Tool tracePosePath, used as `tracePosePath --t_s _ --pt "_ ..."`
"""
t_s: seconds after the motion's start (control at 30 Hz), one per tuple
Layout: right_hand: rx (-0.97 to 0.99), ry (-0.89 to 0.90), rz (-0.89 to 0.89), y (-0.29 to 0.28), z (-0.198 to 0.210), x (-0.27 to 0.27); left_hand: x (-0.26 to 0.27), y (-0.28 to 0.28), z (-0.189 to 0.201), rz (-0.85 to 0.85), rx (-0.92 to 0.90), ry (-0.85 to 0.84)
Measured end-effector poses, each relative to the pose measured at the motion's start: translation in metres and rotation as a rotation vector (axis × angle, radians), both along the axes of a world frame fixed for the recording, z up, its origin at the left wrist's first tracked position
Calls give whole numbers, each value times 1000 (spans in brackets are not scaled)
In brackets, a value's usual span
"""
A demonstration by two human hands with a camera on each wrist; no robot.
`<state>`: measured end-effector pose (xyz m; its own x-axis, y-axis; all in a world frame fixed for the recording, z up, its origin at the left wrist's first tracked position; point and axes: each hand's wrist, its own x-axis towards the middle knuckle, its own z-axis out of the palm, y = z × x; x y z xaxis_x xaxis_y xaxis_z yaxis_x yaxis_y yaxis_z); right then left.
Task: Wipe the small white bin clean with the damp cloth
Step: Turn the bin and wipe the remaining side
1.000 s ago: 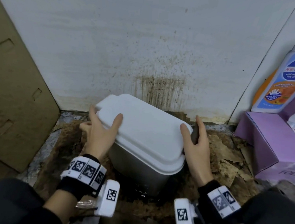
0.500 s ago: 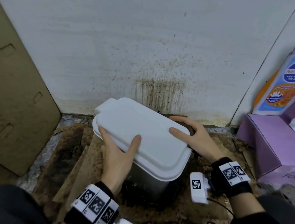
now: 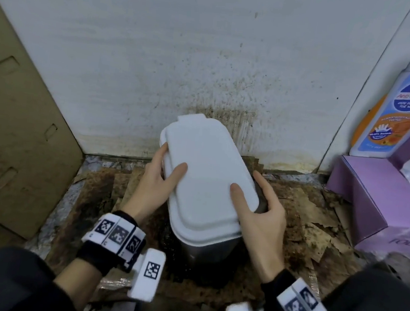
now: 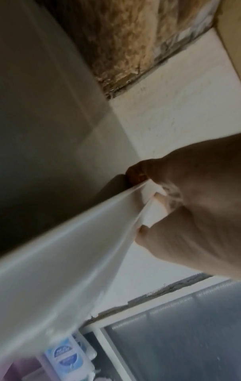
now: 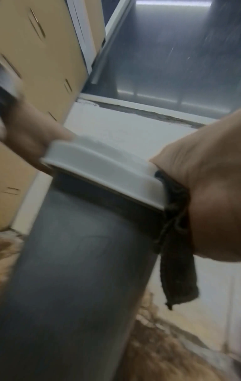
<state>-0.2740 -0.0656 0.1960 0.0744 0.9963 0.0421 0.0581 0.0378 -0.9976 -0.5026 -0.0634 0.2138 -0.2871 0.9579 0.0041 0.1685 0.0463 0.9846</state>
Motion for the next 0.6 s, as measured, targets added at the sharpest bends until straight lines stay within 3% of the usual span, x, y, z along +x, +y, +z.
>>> tracePosePath --t_s 0.3,0.6 --pt "-45 -16 -134 -35 -12 -29 -1 16 1 -168 -31 -25" --pt "-42 -12 -96 -23 -25 -35 -12 22 -15 -143 -79 -38"
